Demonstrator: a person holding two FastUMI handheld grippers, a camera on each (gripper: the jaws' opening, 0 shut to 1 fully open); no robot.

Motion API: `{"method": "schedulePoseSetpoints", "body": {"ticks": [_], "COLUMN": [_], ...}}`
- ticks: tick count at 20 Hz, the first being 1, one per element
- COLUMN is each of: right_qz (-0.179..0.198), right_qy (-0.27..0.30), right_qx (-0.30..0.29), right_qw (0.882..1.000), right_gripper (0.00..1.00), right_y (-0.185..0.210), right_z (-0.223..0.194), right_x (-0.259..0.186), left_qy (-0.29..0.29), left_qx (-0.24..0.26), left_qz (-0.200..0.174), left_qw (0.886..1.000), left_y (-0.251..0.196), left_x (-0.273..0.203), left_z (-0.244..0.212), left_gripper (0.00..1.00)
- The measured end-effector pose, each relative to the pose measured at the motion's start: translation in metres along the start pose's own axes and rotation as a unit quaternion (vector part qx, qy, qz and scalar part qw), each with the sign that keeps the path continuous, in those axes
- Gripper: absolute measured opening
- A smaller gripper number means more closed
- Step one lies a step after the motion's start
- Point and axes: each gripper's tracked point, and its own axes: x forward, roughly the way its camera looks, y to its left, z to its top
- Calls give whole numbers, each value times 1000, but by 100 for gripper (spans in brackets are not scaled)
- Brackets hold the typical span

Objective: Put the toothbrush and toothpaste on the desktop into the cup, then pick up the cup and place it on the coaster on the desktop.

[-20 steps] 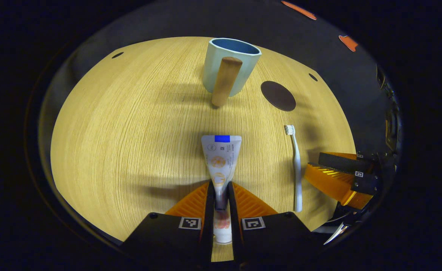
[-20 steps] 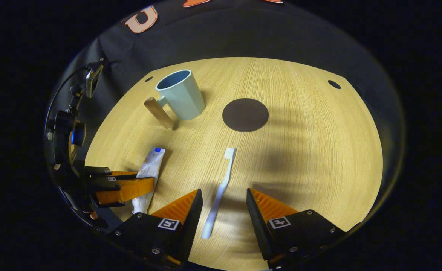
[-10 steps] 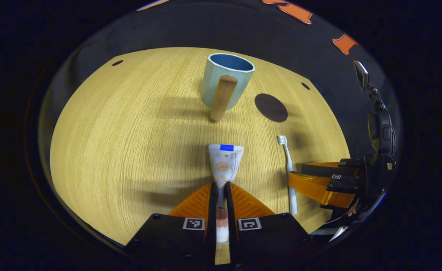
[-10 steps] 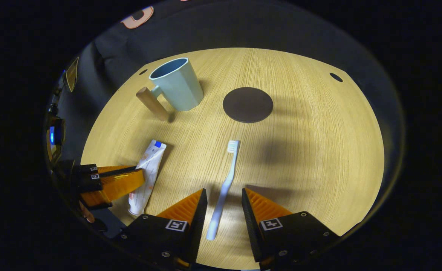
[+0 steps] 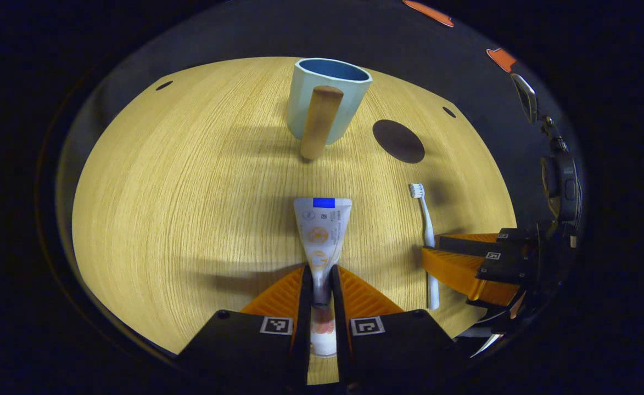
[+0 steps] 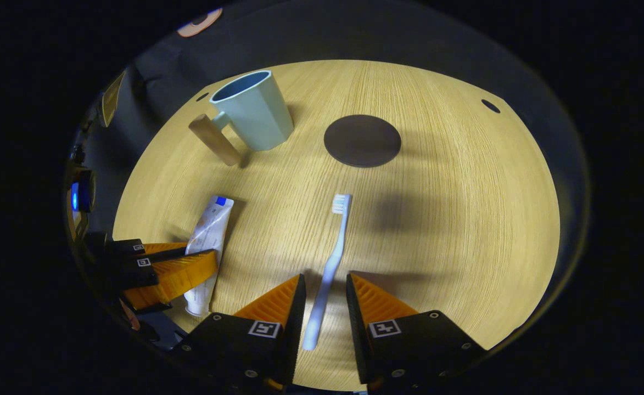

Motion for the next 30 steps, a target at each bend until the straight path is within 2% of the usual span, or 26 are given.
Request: {"method": "schedulePoseSetpoints", "body": {"ticks": [1,2,3,4,6,9,12,16,18,20,22,23,26,27,28,29,30], "right_qz": [-1,-1,-2,-1,6,8,3,6,10,22,13,10,4,-7,-17,-39,-57], "right_qy": [3,5,3,1,-4,-5,-27,-86,-74,-48,-49,-48,-35,-29,-41,-44,-46], "right_qx": [4,6,7,5,4,8,3,-6,-13,6,5,6,-1,-10,-14,-20,-28], "right_qw": [1000,1000,1000,1000,1000,1000,1000,996,997,999,999,999,999,999,999,998,997], "right_gripper": [41,33,29,22,14,9,9,7,7,7,7,10,28,22,41,35,34], "right_y": [-2,-4,-5,-6,-5,-6,-10,-11,-10,-5,-7,-7,-3,-5,-7,-10,-14], "right_z": [0,1,2,4,6,7,14,30,23,15,18,18,13,11,18,17,18], "right_x": [1,1,1,2,3,4,1,-19,-17,-11,-7,-6,2,3,5,6,7], "left_qy": [1,-3,-6,-8,-15,-30,-42,-67,-72,-71,-74,-73,-69,-69,-69,-69,-68], "left_qx": [2,1,0,1,7,15,21,22,19,17,15,13,8,8,7,7,7], "left_qz": [1,-4,-6,-8,-8,-12,-12,-14,-15,-16,-16,-15,-15,-14,-15,-15,-16], "left_qw": [1000,1000,1000,1000,1000,999,999,997,997,997,997,997,998,998,997,997,998], "left_y": [-1,-1,2,4,2,1,2,7,6,6,6,7,10,10,10,10,10], "left_x": [3,4,5,5,3,-3,-4,-18,-14,-16,-17,-17,-15,-14,-14,-14,-13], "left_z": [-3,-2,-2,-1,-1,3,7,17,20,20,21,21,20,20,20,20,20], "left_gripper": [20,20,20,22,19,20,20,19,20,20,20,20,19,20,20,20,20]}}
